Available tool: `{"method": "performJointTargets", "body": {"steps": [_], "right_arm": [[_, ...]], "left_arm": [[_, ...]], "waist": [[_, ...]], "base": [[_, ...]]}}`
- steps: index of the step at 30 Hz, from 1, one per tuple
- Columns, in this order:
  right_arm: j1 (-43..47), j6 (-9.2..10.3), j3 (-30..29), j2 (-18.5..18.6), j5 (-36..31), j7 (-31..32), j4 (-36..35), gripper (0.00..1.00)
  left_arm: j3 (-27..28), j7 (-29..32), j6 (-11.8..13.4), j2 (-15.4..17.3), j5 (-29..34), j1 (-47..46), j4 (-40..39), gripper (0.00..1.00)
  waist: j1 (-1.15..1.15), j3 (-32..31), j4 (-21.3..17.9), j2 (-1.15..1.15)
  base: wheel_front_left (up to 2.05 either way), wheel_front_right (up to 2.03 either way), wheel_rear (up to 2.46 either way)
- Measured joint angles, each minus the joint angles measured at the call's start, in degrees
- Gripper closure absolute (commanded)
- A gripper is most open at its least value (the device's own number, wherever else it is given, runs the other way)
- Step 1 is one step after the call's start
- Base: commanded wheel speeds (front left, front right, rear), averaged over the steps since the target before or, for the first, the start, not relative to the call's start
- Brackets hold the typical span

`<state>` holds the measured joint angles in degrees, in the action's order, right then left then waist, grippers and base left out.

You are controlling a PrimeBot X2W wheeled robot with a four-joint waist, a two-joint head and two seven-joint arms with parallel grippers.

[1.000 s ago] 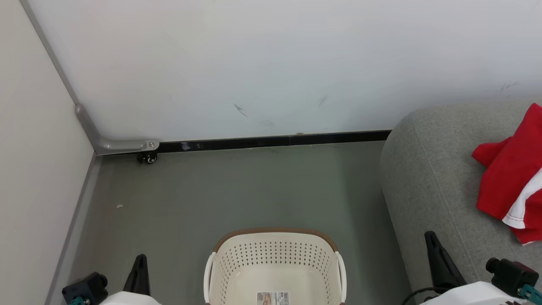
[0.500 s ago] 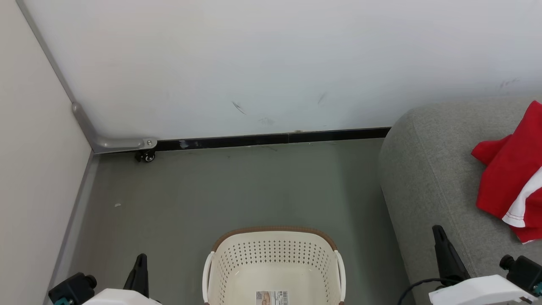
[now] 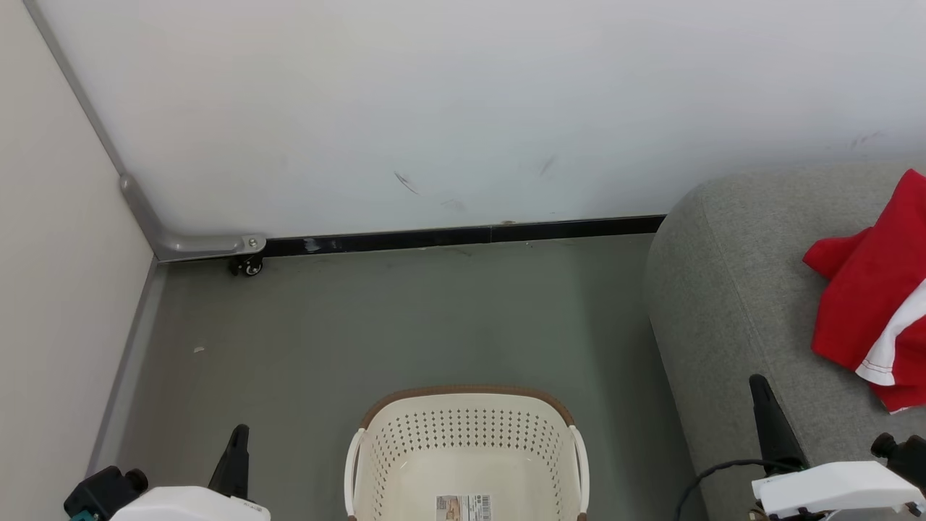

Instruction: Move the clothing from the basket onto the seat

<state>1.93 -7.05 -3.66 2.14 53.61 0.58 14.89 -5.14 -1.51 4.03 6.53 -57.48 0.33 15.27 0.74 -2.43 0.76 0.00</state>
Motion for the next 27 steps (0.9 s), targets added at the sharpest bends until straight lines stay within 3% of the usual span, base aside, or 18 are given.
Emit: {"method": "performJointTargets", "body": {"steps": [12,27], "right_arm": [[-1.36,0.0,-1.2,0.0,9.55,1.22,0.15,1.0],[-3.41,0.0,-2.31,0.01,21.93,3.04,0.25,1.0]], "left_arm": [[2.48,1.86,-2.61,-1.18,-8.69,-0.77,0.05,1.0],[5.72,4.54,-6.23,-2.46,-19.71,-1.93,0.18,1.0]], "waist": [[-0.55,0.95,-0.2,0.0],[-0.67,1.84,-0.45,0.0]], "base": [[0.0,0.0,0.0],[0.0,0.0,0.0]]}}
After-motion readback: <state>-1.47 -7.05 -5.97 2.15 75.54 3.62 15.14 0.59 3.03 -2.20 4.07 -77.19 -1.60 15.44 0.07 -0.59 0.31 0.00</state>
